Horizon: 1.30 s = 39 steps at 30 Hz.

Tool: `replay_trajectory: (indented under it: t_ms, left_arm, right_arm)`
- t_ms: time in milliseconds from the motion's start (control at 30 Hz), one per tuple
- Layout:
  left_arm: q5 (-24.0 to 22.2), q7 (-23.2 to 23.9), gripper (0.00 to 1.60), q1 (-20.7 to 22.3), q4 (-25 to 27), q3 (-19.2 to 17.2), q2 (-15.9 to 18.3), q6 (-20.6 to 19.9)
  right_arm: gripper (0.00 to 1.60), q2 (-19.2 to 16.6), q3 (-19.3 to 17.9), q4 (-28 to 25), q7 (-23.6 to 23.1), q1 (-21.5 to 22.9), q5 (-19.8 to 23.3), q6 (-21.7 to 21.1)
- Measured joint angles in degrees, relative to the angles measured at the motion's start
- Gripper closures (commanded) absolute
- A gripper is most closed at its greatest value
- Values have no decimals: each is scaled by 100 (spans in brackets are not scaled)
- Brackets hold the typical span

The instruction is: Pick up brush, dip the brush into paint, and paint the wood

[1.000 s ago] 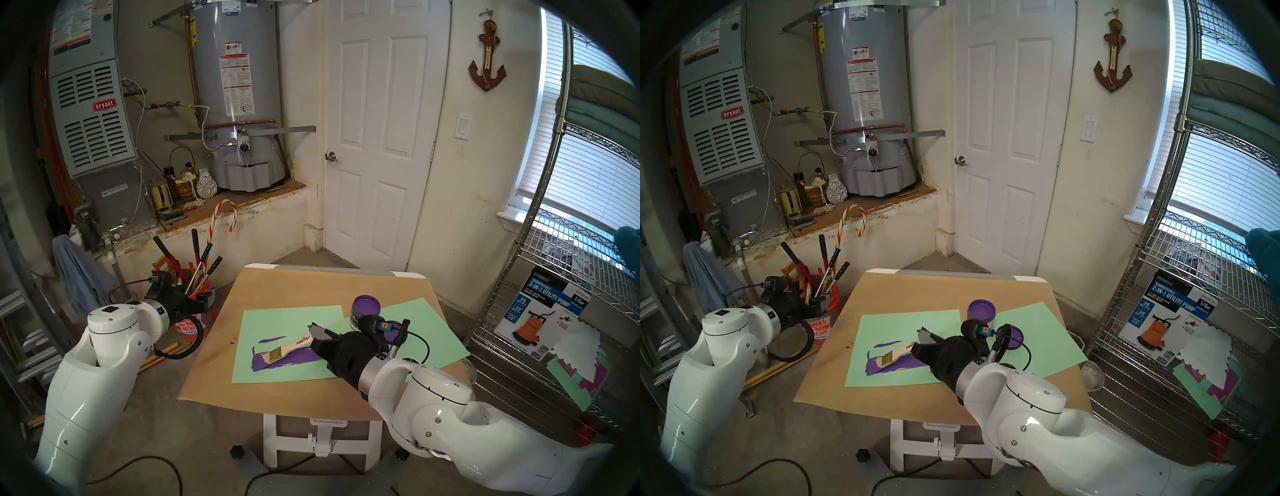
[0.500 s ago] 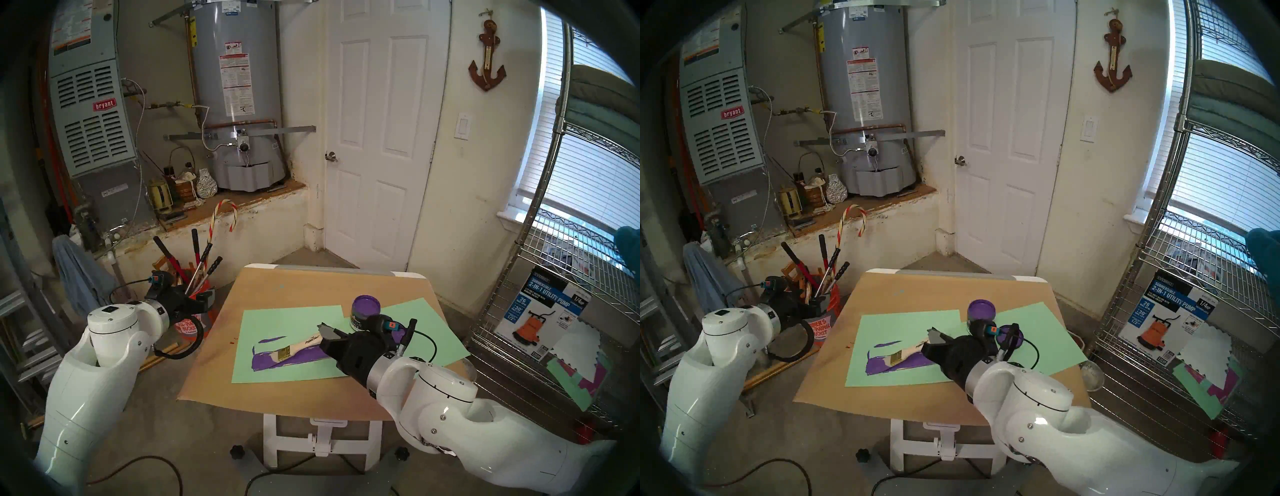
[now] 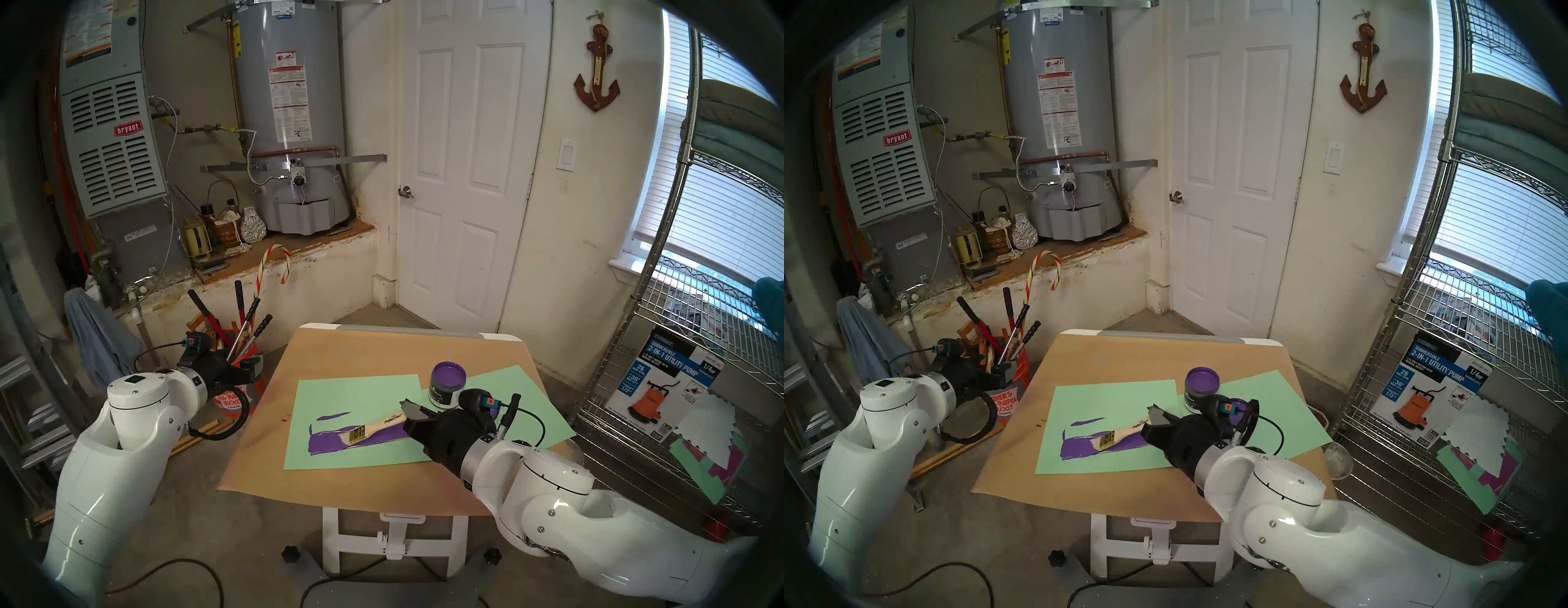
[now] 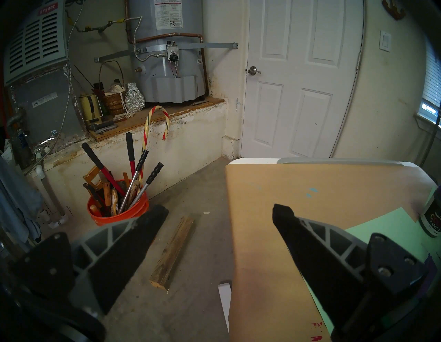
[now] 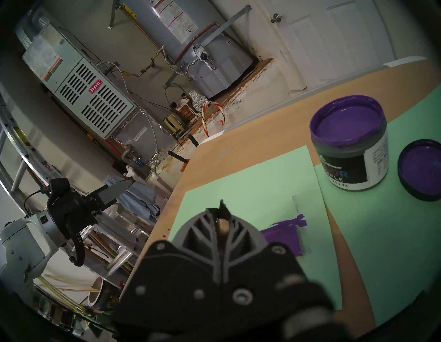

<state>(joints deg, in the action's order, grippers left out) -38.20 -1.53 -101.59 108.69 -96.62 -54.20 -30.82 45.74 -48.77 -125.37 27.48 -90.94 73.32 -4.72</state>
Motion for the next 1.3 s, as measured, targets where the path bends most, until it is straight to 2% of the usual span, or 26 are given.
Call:
replay_trajectory:
  t_ms: [1300]
  left_arm:
    - [0, 0, 0, 0, 0, 0, 0, 0]
  right_arm:
    - [160, -623, -354, 38, -227, -147, -71, 21]
